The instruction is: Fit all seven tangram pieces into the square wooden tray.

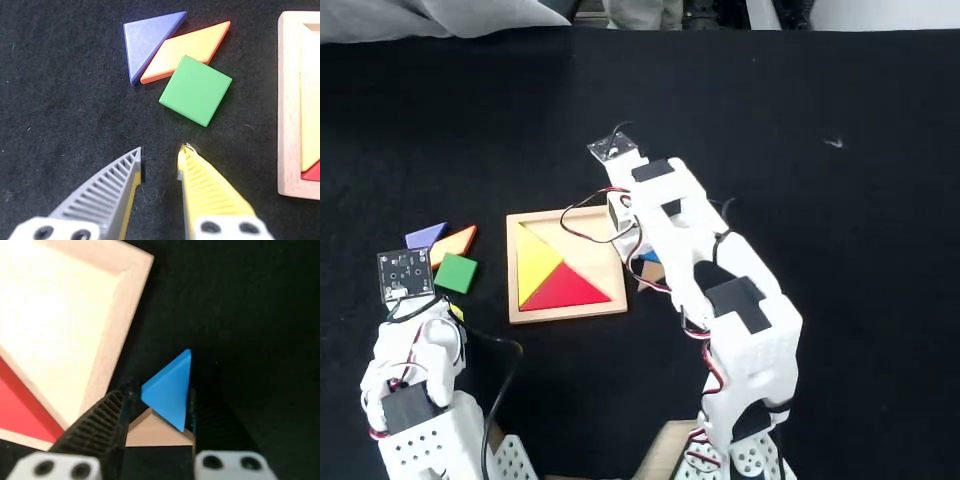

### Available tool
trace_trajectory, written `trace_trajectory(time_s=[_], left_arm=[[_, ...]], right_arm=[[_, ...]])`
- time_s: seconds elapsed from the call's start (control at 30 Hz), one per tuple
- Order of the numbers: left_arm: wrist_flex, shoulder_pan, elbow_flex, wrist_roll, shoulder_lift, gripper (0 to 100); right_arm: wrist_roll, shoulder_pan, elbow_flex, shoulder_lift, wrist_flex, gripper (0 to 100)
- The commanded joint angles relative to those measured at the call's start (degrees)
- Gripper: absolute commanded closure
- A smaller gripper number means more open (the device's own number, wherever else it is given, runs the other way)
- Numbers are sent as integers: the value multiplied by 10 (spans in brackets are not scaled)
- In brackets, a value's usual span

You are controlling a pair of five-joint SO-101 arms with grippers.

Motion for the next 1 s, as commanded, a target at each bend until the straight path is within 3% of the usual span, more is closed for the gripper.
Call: trace_trajectory(time_s=[0.0,0.1,0.33,0.67,0.97], left_arm=[[-2,2,-7,-4,-4,870],[-2,2,-7,-4,-4,871],[-2,3,-7,-4,-4,872],[-10,7,0,-4,-4,873],[-19,6,7,-4,-4,873]], right_arm=[[8,0,-26,-7,-4,892],[59,0,-44,-32,11,892],[262,-15,-113,-101,45,892],[407,-153,-158,-52,44,889],[449,-170,-320,67,79,888]])
